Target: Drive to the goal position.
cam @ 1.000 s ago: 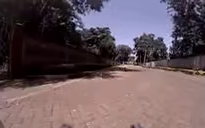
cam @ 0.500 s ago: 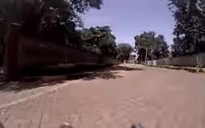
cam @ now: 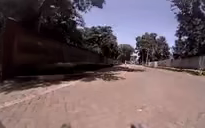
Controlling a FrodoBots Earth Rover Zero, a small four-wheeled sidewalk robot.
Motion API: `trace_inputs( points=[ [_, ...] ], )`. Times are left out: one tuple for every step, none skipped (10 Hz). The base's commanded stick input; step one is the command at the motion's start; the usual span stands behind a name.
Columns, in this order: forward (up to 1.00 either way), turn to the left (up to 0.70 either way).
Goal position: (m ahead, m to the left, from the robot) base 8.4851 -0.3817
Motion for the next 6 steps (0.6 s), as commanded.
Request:
trace_inputs(
  points=[
    [0.7, 0.0],
    [0.7, 0.0],
    [0.7, 0.0],
    [0.7, 0.0],
    [0.7, 0.0],
    [0.7, 0.0]
  ],
)
